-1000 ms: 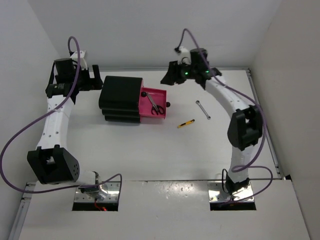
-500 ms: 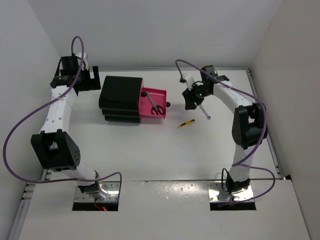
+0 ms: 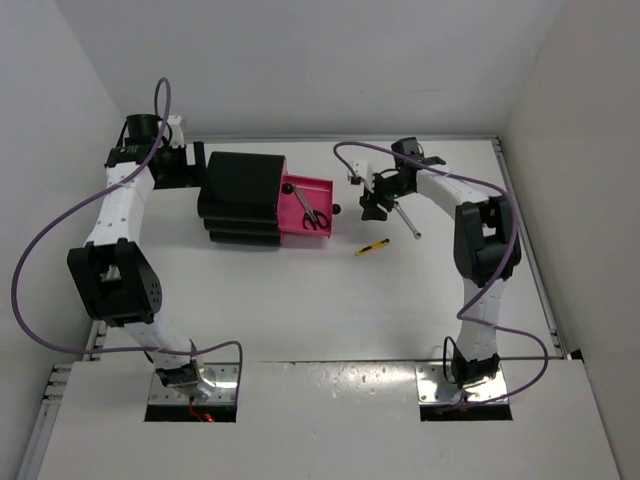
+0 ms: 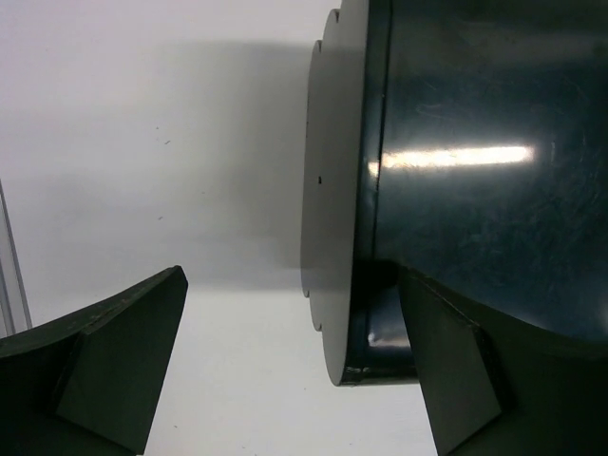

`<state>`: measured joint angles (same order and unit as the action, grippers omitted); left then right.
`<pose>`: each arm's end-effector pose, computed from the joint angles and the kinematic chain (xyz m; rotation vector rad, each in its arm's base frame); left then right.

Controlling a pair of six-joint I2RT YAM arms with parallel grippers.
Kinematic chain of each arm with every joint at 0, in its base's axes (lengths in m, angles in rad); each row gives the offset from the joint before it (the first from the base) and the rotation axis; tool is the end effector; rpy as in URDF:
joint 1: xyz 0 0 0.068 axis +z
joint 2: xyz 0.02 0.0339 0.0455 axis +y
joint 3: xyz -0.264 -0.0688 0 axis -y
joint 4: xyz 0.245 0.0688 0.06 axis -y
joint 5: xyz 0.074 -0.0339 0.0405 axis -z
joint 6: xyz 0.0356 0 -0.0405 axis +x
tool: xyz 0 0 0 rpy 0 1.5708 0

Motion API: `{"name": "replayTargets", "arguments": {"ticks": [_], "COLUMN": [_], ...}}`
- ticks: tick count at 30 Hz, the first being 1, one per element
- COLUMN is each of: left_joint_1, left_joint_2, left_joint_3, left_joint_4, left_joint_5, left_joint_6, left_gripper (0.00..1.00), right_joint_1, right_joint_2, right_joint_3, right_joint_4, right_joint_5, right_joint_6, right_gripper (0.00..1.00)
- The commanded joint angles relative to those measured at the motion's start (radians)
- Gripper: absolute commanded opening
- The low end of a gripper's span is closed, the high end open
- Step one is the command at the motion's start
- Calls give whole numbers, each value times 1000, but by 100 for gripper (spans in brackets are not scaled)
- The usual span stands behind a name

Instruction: Sort the tools into containers

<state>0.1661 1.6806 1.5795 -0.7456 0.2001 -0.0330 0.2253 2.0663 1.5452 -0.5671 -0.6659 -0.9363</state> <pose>0.3669 0.0543 0.3293 -0.1478 2.3984 -0.1800 0.4193 0.1187 0.1855 -1.4935 1.9018 0.5748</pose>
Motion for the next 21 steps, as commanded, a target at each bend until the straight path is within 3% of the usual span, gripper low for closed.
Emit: {"name": "replayTargets", "arguments": {"ticks": [1,7,12,15,21], "left_joint_1": [23,32,61,61,70], "left_joint_2": [19,19,28,50,68], "left_joint_3": [48,48,48,48,48], "left_joint_4": [-18,-18,-18,-18,-28], "left_joint_5": [27,53,305,378,387], "left_joint_6": [12,2,24,24,33], "left_gripper": [100,100,100,100,100], "right_joint_1": [6,28,55,65,97], "right_joint_2": [89,147,166,166,166], "right_joint_3": [120,191,182,171,181], "right_joint_4": [-11,-10,13,62,98], "right_joint_5": [-93,-106,-118,-129,-139], "right_joint_6": [-108,-108,-99,-78,-22], "right_gripper": [59,60,60,60,64]}}
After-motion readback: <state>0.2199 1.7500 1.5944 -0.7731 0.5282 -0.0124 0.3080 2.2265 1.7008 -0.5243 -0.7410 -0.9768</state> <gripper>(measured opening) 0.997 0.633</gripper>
